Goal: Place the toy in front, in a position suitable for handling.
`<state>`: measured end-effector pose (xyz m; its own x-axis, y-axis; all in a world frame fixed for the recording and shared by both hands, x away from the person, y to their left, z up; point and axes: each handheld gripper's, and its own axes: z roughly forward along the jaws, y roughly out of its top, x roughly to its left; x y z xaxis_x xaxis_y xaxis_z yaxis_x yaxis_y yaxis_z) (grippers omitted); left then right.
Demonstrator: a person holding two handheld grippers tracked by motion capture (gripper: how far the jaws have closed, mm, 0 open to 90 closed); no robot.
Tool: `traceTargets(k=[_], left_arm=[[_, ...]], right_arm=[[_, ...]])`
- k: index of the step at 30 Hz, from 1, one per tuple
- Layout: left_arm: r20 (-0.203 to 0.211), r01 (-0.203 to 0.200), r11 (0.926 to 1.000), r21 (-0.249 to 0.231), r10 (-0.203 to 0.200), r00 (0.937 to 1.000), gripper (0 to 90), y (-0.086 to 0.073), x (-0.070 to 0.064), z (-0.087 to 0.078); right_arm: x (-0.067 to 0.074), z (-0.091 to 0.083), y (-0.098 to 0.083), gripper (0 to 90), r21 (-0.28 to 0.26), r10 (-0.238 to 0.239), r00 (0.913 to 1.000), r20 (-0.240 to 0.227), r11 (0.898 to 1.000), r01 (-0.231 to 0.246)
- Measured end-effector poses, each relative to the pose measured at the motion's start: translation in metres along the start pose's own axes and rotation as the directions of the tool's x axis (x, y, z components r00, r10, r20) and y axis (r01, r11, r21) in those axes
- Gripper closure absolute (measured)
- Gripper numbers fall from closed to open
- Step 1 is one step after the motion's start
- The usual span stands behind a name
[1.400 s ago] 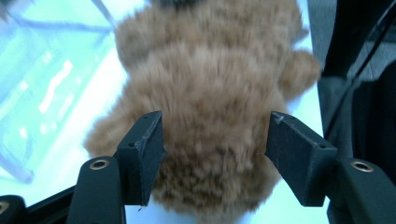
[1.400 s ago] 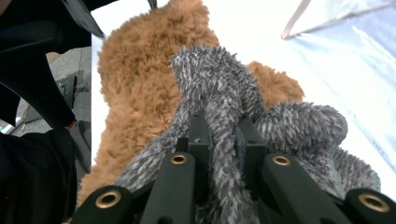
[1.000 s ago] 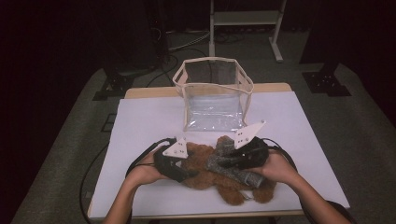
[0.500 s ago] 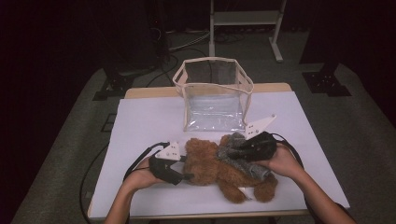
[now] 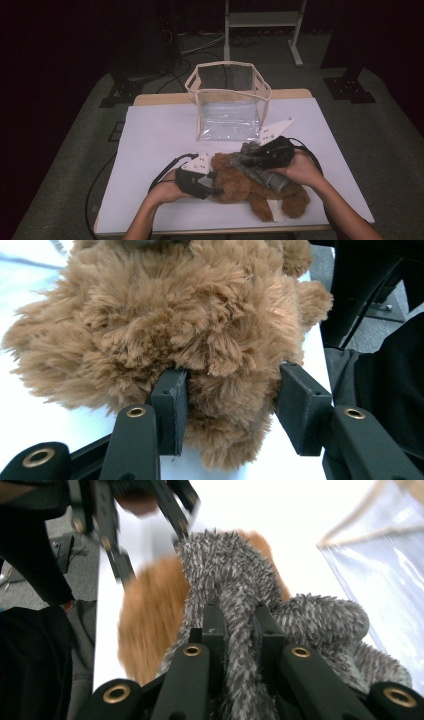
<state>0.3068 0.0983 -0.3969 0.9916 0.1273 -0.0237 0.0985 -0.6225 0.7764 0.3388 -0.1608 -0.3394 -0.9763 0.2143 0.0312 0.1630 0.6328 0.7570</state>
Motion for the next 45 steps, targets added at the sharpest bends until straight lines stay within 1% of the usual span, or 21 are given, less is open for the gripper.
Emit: traceTargets(k=[2,3,4,6,8,12,15,18,20,21,23,24,25,27,28,32,35,37,40,43,45], left_arm=[[-0.005,-0.016,0.9997,0.017,0.016,0.9999,50.0,0.001,0.000,0.002],[-0.013,-0.014,0.9996,0.022,0.015,0.9998,49.8,0.000,0.000,0.002],[-0.019,-0.011,0.9996,0.027,0.012,0.9998,49.3,-0.001,0.001,0.001],[-0.020,-0.001,0.9999,0.012,0.001,0.9998,48.4,-0.005,0.001,-0.001],[-0.026,-0.002,1.0000,0.005,0.002,0.9997,47.9,-0.006,0.000,-0.003],[-0.026,-0.017,0.9998,0.009,0.018,0.9995,47.7,-0.005,-0.001,-0.001],[-0.031,-0.037,0.9989,0.027,0.038,0.9988,47.9,-0.002,-0.002,0.001],[-0.033,-0.047,0.9983,0.036,0.048,0.9983,47.9,0.000,-0.004,0.001],[-0.029,-0.051,0.9980,0.037,0.052,0.9982,47.9,0.000,-0.004,0.001],[-0.030,-0.052,0.9980,0.038,0.053,0.9982,47.9,-0.001,-0.005,0.001],[-0.025,-0.058,0.9974,0.043,0.059,0.9980,47.8,-0.001,-0.005,0.000],[-0.027,-0.052,0.9979,0.037,0.053,0.9982,47.8,-0.002,-0.006,0.000],[-0.028,-0.052,0.9979,0.038,0.053,0.9982,47.7,-0.002,-0.006,0.000],[-0.030,-0.060,0.9972,0.043,0.062,0.9976,47.5,-0.003,-0.005,-0.001],[-0.030,-0.059,0.9974,0.041,0.060,0.9977,47.5,-0.003,-0.004,-0.001],[-0.035,-0.049,0.9981,0.037,0.050,0.9981,47.2,-0.003,-0.004,0.000],[-0.046,-0.045,0.9982,0.039,0.046,0.9979,47.0,-0.003,-0.001,-0.001],[-0.055,-0.032,0.9988,0.036,0.034,0.9979,47.0,-0.003,0.001,-0.001],[-0.068,-0.012,0.9994,0.032,0.014,0.9976,46.9,-0.005,0.004,-0.001],[-0.080,0.003,0.9996,0.027,-0.001,0.9968,46.1,-0.005,0.006,-0.002],[-0.086,0.006,0.9997,0.025,-0.003,0.9963,45.5,-0.005,0.008,-0.002]], right_arm=[[0.002,0.009,0.008,79.4,0.014,-0.013,0.9999,-0.007,1.000,0.013],[0.002,0.014,0.010,79.5,0.020,-0.020,0.9998,-0.011,1.000,0.020],[0.001,0.017,0.011,79.4,0.028,-0.005,0.9999,-0.016,1.000,0.006],[-0.002,0.020,0.009,79.5,0.026,0.013,0.9994,-0.032,1.000,-0.012],[-0.004,0.017,0.005,79.5,0.030,0.017,0.9994,-0.031,0.999,-0.016],[-0.006,0.007,-0.001,79.5,0.041,0.050,0.9984,-0.027,0.998,-0.049],[-0.006,0.007,0.003,79.4,0.048,0.048,0.9984,-0.030,0.998,-0.047],[-0.008,0.015,0.014,79.3,0.052,0.041,0.9984,-0.039,0.998,-0.039],[-0.011,0.025,0.022,79.4,0.054,0.039,0.9982,-0.046,0.998,-0.036],[-0.015,0.031,0.025,79.3,0.058,0.027,0.9982,-0.054,0.998,-0.024],[-0.018,0.042,0.032,79.4,0.065,0.041,0.9972,-0.063,0.997,-0.037],[-0.020,0.047,0.035,79.4,0.070,0.047,0.9967,-0.067,0.997,-0.042],[-0.022,0.052,0.037,79.4,0.079,0.041,0.9971,-0.063,0.996,-0.036],[-0.025,0.057,0.038,79.4,0.102,0.048,0.9975,-0.053,0.994,-0.042],[-0.028,0.057,0.038,79.4,0.103,0.052,0.9973,-0.052,0.994,-0.046],[-0.032,0.044,0.029,79.4,0.095,0.067,0.9974,-0.028,0.993,-0.064],[-0.028,0.028,0.019,79.4,0.079,0.071,0.9974,-0.011,0.994,-0.070],[-0.020,0.018,0.012,79.4,0.068,0.078,0.9970,-0.002,0.995,-0.077],[-0.006,0.004,0.001,79.3,0.042,0.070,0.9975,-0.010,0.997,-0.070],[0.012,-0.008,-0.007,79.2,0.028,0.041,0.9991,-0.009,0.999,-0.040],[0.024,-0.013,-0.012,79.3,0.022,0.038,0.9993,-0.008,0.999,-0.038]])
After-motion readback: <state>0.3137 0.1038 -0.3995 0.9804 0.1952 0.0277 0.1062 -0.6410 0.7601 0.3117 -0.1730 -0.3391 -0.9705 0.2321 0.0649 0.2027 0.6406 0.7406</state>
